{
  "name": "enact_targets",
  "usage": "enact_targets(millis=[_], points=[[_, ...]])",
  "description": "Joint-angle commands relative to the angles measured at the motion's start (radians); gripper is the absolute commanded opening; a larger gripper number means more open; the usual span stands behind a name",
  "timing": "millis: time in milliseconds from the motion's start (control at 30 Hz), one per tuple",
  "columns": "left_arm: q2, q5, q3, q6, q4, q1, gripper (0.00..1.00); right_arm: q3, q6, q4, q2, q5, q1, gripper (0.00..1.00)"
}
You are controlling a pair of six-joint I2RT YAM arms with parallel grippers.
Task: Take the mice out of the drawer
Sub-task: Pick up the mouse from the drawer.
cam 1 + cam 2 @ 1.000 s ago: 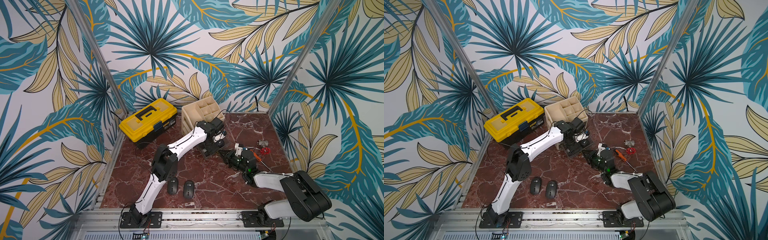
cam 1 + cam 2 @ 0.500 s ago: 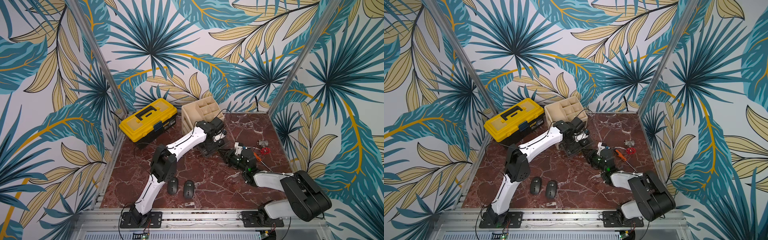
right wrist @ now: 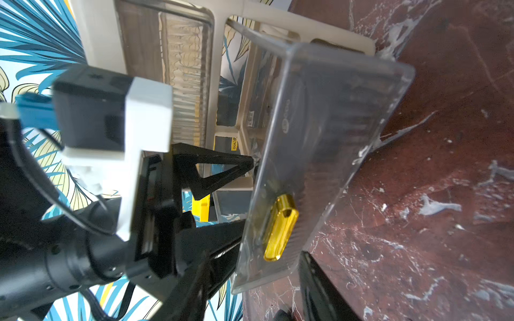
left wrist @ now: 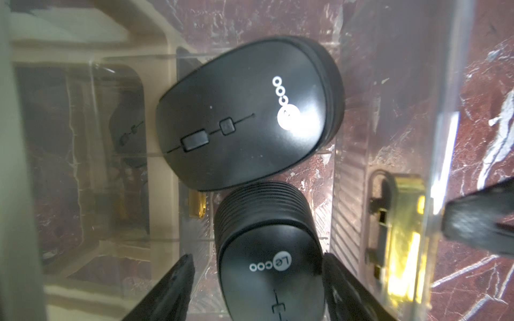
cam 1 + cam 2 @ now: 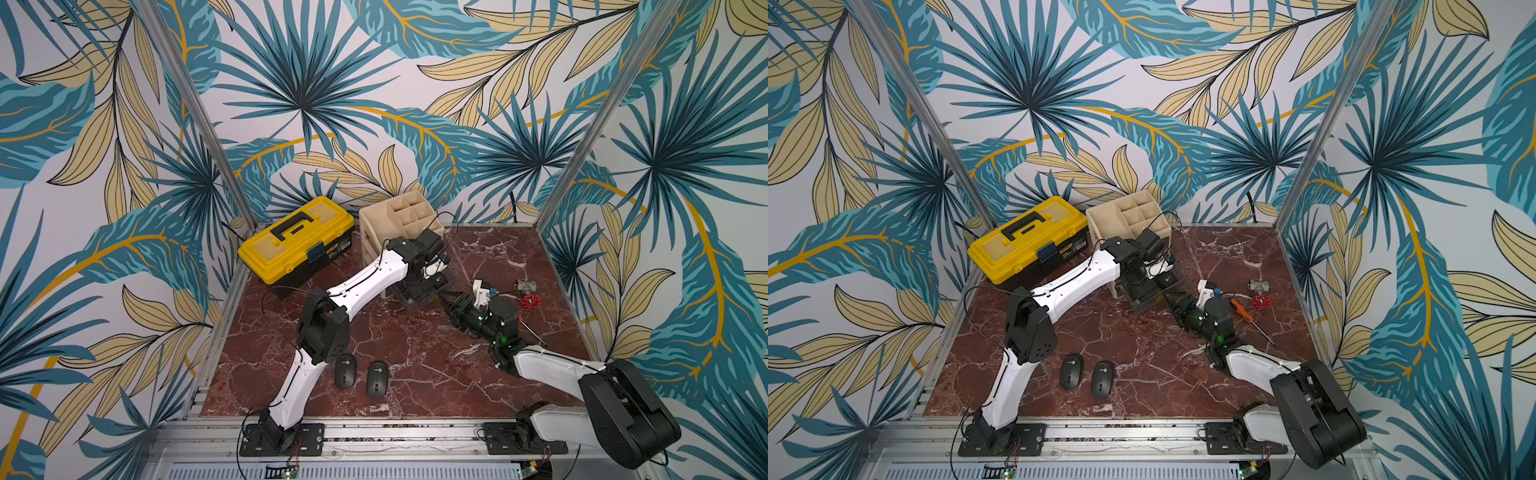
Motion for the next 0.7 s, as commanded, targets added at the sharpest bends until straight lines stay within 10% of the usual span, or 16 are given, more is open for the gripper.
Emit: enact_targets(millis=[0,500,667], points=[[-0.034,-0.002,-0.022,-0.002,-0.015,0.013,0.74,-0.012,-0.059,-0.120,-0.047,0.033,-0.004,0.49],[-0.049,0.049,-0.018,0.002,-0.030,0.025,0.75,0.019,-0.042,-0.081,0.155,0.069,-0.012,0.00],[-0.052,0.062,-0.019,0.002,-0.035,0.025,0.75,0.041,0.007,0.142,0.345,0.037,-0.011,0.00]])
